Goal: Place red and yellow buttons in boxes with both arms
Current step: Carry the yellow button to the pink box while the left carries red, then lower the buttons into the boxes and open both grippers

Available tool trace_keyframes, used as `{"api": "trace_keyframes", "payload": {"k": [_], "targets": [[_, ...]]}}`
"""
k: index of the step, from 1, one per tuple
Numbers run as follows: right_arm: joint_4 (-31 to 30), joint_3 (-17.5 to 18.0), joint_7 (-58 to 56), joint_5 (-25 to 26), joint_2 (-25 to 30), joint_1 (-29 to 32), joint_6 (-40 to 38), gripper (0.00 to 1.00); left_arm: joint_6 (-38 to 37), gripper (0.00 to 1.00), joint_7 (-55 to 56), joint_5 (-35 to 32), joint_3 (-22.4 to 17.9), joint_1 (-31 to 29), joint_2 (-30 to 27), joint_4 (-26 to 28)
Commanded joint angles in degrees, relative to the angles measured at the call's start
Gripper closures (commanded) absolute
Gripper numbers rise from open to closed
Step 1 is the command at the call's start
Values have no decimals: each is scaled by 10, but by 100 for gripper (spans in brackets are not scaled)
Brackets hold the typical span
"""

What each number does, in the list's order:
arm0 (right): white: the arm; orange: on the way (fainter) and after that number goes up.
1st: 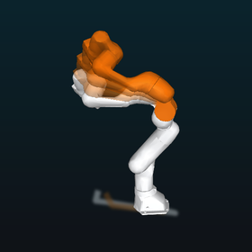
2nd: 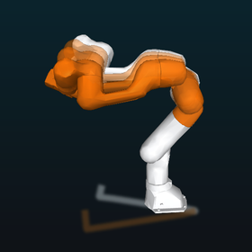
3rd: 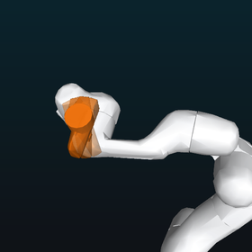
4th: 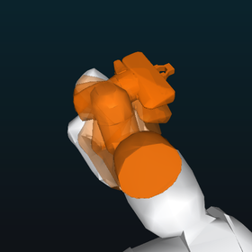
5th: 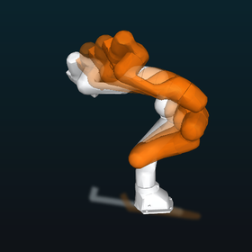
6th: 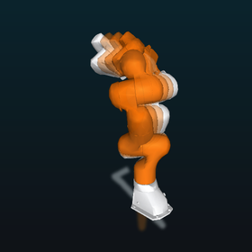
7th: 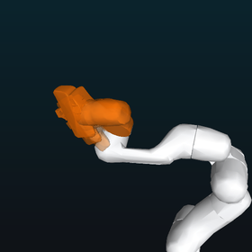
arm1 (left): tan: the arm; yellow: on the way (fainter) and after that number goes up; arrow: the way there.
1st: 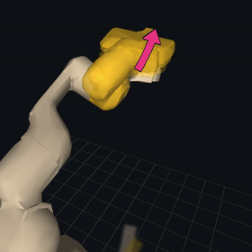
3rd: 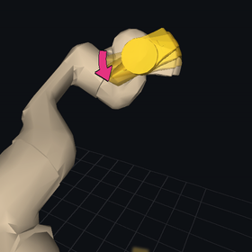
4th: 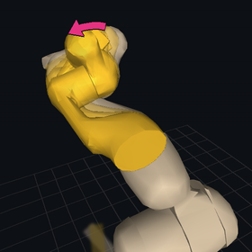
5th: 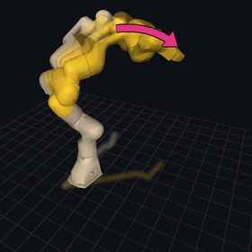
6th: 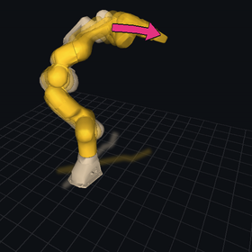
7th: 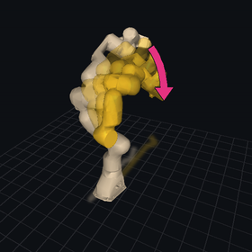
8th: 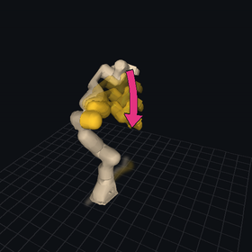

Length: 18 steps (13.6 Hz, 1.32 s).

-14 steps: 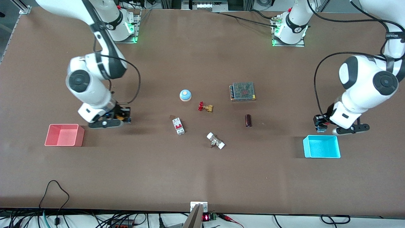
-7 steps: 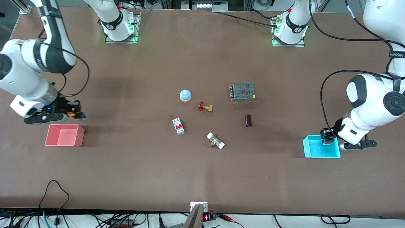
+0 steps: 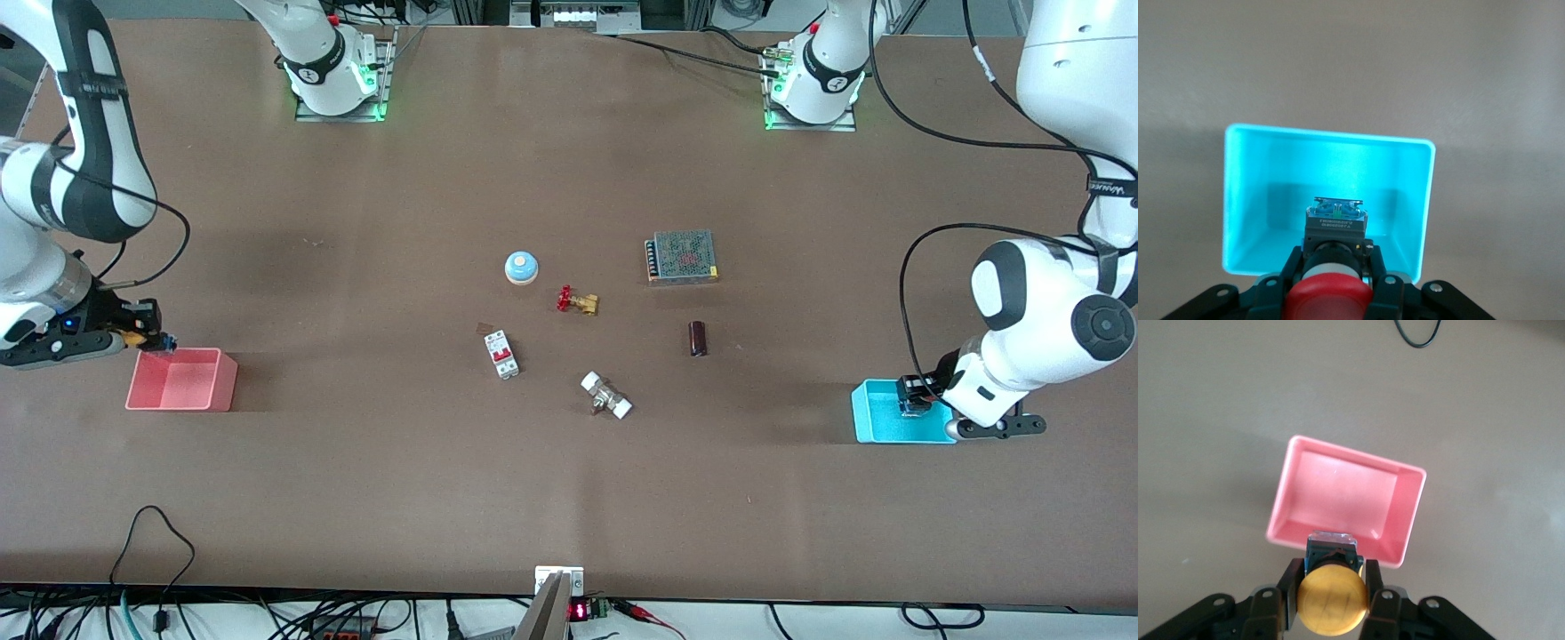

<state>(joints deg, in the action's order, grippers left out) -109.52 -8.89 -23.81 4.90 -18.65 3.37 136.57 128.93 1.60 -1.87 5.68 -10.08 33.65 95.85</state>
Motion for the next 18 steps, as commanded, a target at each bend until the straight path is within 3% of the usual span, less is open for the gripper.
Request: {"api": "trace_keyframes", "payload": {"k": [1, 4, 11, 18], "targets": [[21, 4, -22, 1, -47, 16, 54, 70, -14, 95, -14, 0, 4, -6, 17, -25], [44, 4, -21, -4, -72, 18, 64, 70, -41, 95, -17, -2, 4, -6, 40, -70], [44, 5, -19, -39, -101, 16, 80, 70, -39, 95, -57, -5, 3, -6, 74, -72], [38, 6, -24, -38, -105, 14, 65, 70, -33, 90, -87, -5, 3, -7, 85, -73]]}}
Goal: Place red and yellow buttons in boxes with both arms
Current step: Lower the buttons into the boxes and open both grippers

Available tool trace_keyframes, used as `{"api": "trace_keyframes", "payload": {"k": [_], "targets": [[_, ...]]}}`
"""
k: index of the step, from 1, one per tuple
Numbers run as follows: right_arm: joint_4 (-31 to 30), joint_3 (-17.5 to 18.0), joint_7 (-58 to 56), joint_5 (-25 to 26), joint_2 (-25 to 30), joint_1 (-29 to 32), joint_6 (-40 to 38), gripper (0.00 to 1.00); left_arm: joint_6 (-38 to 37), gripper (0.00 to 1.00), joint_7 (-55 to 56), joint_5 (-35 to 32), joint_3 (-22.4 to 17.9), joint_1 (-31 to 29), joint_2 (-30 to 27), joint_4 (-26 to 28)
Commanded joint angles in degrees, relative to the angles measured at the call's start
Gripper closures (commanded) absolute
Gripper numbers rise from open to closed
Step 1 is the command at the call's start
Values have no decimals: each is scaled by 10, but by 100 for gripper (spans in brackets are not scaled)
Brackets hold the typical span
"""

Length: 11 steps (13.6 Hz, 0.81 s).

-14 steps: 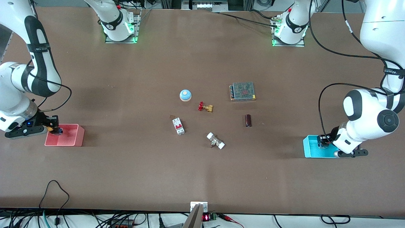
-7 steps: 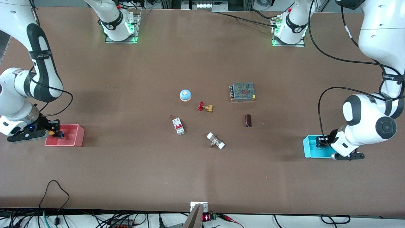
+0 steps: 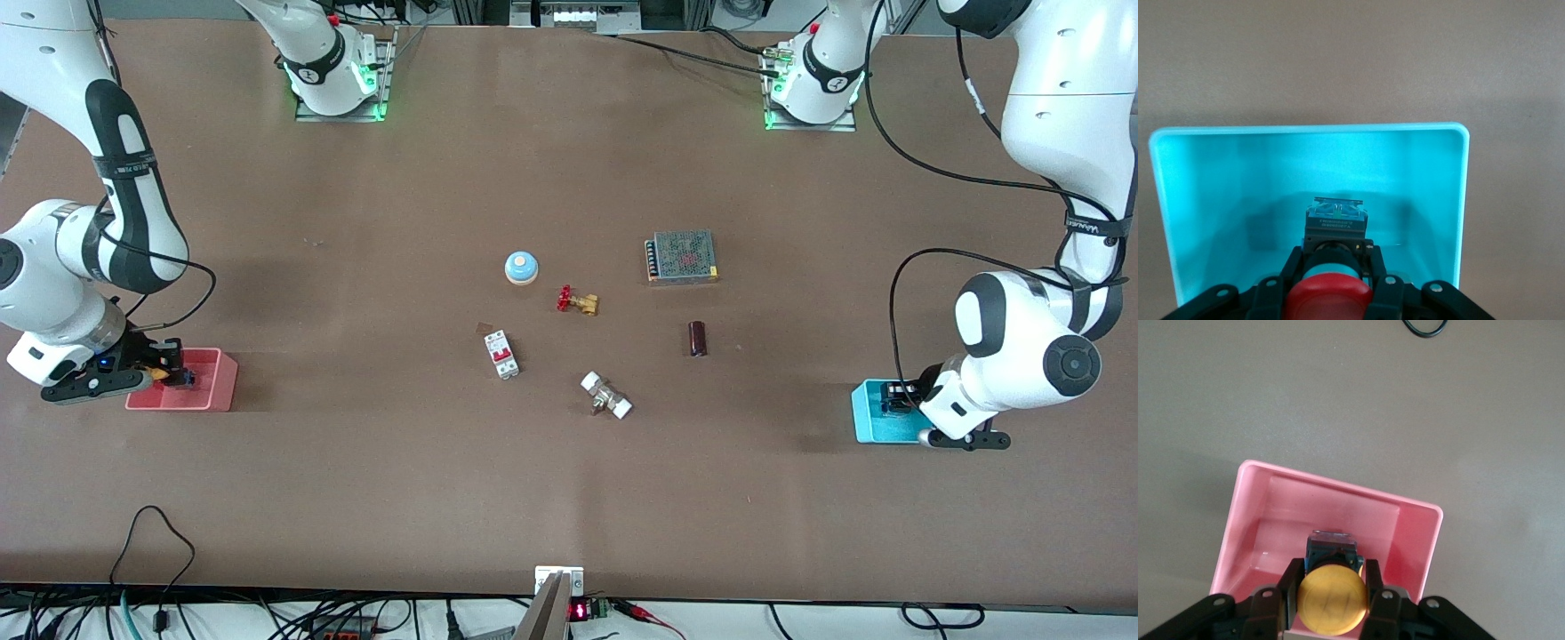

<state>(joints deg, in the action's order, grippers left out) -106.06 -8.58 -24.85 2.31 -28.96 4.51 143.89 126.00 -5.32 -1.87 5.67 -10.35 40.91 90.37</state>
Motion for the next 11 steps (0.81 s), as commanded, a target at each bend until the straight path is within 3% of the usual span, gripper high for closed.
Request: {"api": "trace_keyframes", "payload": {"k": [1, 3, 4, 6, 11], "targets": [[2, 3, -13, -13, -3, 2, -12, 70, -2, 90, -18, -5, 3, -5, 14, -18], [2, 4, -13, -13, -7, 2, -13, 70, 11, 85, -18, -5, 3, -4, 14, -17], [2, 4, -13, -13, -7, 2, -13, 70, 11, 72, -19, -5, 3, -4, 15, -18], [2, 5, -13, -13, -11, 2, -13, 70, 12, 0, -21, -4, 3, -6, 16, -17], [2, 5, -13, -13, -15, 2, -13, 66, 1, 0, -17, 0, 7, -6, -19, -16]]}}
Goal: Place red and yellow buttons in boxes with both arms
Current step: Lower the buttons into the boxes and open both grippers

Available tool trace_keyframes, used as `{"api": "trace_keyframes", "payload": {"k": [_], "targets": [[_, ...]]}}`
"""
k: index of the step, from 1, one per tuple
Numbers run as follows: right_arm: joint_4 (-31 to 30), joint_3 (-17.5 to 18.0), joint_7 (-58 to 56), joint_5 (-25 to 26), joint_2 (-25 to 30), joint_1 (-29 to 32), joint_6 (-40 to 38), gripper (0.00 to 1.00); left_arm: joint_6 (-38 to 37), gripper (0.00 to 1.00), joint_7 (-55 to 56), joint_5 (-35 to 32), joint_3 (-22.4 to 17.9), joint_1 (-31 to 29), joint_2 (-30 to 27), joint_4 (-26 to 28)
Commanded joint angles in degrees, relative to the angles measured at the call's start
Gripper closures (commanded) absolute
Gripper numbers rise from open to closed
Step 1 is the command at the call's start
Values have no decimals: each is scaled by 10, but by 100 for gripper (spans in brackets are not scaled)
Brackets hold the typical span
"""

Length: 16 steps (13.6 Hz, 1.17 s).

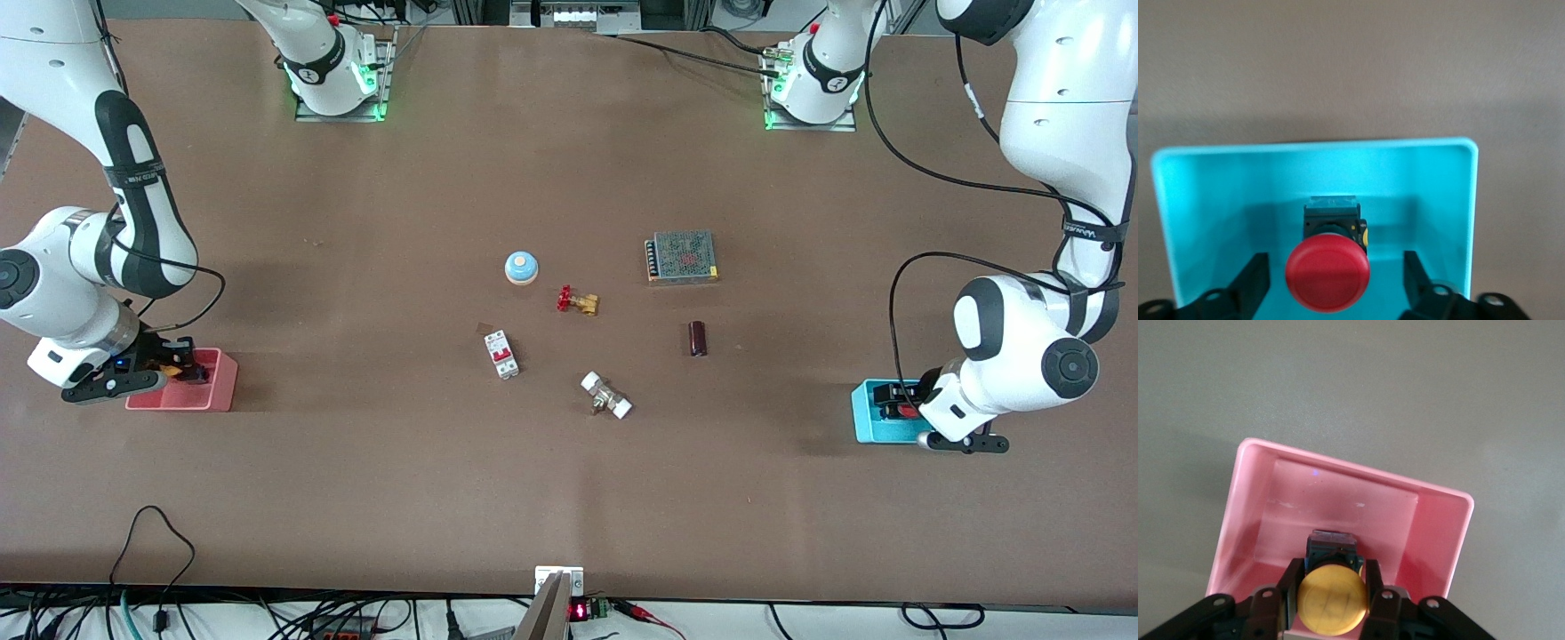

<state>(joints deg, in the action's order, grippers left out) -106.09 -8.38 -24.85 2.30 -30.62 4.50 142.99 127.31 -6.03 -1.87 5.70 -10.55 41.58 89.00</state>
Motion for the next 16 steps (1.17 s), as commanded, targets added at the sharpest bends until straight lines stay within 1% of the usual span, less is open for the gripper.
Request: {"api": "trace_keyframes", "payload": {"k": [1, 3, 4, 5, 6, 7, 8, 10, 11, 13, 15, 16], "targets": [[2, 3, -13, -13, 0, 2, -4, 66, -22, 0, -11, 0, 7, -3, -44, 1], [2, 3, -13, -13, -1, 2, -4, 65, -42, 0, -10, 1, 9, 6, -86, 4], [2, 3, -13, -13, -2, 2, -3, 61, -50, 0, -8, 2, 9, 13, -106, 6], [3, 3, -13, -13, -2, 2, -3, 59, -59, 0, -5, 2, 9, 18, -128, 7], [3, 3, -13, -12, -2, 2, -3, 46, -74, 0, 4, 2, 8, 32, -148, 8], [3, 3, -13, -12, -2, 2, -3, 41, -96, 0, 18, 2, 8, 40, -170, 8], [3, 3, -12, -12, -3, 2, -3, 31, -126, 0, 40, 2, 8, 52, -198, 9], [3, 3, -13, -12, -3, 2, -3, 24, -177, 0, 112, 1, 6, 76, -261, 31], [3, 3, -13, -12, -2, 2, -3, 23, -194, 0, 128, 1, 7, 77, -286, 40], [4, 4, -13, -12, -1, 2, -3, 12, -217, 0, 128, 1, 6, 77, -317, 41], [4, 4, -13, -13, 19, 0, -7, 0, -239, 0, 127, 1, 3, 74, -345, 41], [5, 4, -13, -13, 31, -1, -25, 0, -257, 0, 125, 1, 2, 70, -360, 41]]}}
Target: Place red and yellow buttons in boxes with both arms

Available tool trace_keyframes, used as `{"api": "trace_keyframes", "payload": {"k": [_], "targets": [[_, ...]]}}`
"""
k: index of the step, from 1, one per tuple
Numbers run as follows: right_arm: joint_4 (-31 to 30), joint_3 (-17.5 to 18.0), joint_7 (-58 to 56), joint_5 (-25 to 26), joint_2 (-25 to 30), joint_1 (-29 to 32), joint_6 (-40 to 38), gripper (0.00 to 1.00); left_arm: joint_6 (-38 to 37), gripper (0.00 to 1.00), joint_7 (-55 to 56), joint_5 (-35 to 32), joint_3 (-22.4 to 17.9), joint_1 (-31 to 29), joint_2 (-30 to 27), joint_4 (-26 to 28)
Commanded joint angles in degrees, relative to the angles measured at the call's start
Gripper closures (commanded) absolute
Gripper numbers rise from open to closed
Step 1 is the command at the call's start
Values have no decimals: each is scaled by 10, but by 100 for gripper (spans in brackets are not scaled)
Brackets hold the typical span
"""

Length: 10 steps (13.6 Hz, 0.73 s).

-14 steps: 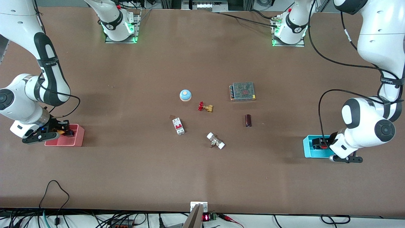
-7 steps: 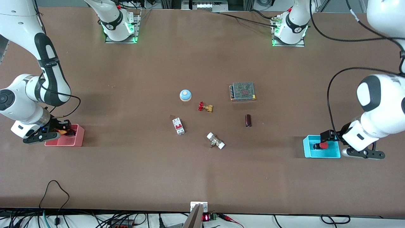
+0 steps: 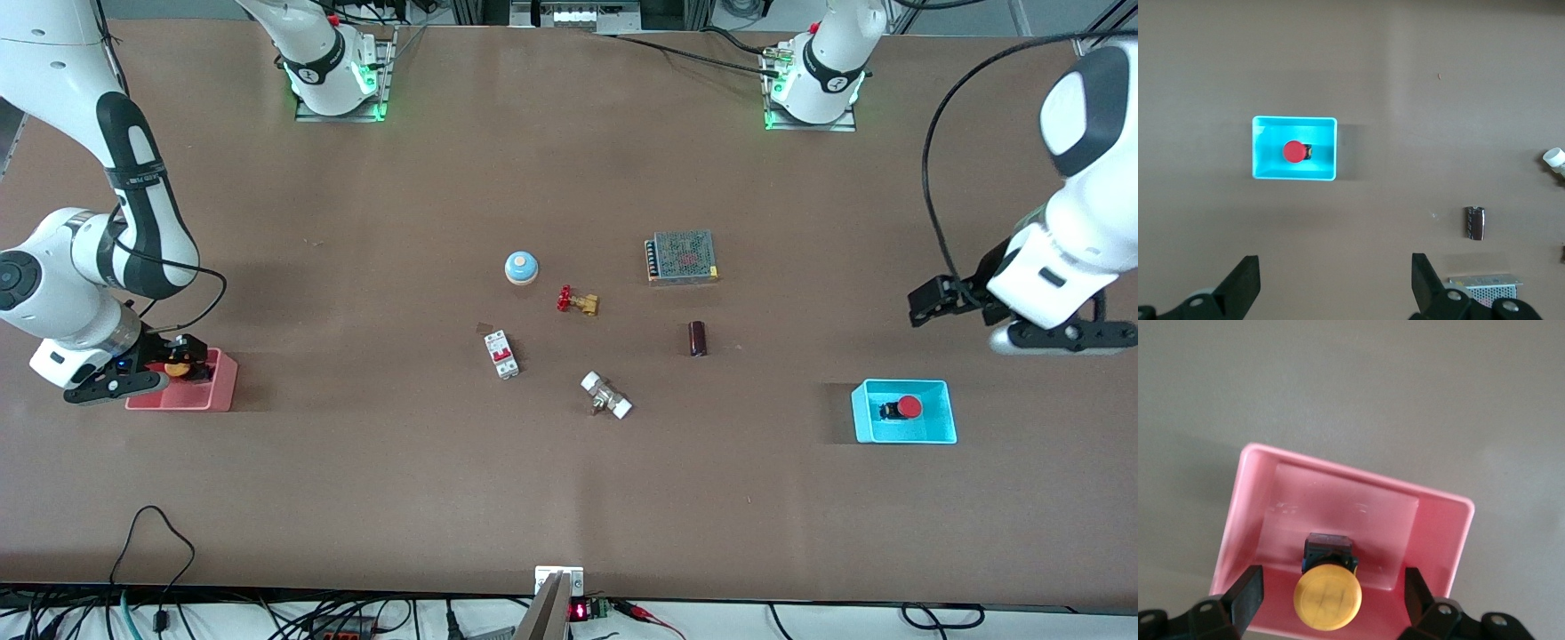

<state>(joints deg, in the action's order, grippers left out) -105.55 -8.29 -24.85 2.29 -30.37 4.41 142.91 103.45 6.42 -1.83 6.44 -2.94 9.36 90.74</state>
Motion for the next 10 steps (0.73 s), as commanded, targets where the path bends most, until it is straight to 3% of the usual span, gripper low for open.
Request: {"api": "trace_keyframes", "payload": {"k": [1, 4, 6, 8, 10], "targets": [[1, 4, -13, -13, 50, -1, -52, 0, -30, 0, 1, 2, -6, -8, -48, 23], [4, 12, -5, -17, 142, -15, -187, 0, -49, 0, 3, 8, -12, -15, -57, 22], [11, 39, 63, -16, 212, -26, -276, 0, -61, 0, -2, 48, -49, -14, -56, 15], [59, 86, 166, -12, 246, -26, -358, 0, -64, 0, -1, 48, -45, -15, -58, 16], [131, 118, 194, -12, 246, -27, -446, 0, -74, 0, -2, 45, -41, -15, -59, 16]]}}
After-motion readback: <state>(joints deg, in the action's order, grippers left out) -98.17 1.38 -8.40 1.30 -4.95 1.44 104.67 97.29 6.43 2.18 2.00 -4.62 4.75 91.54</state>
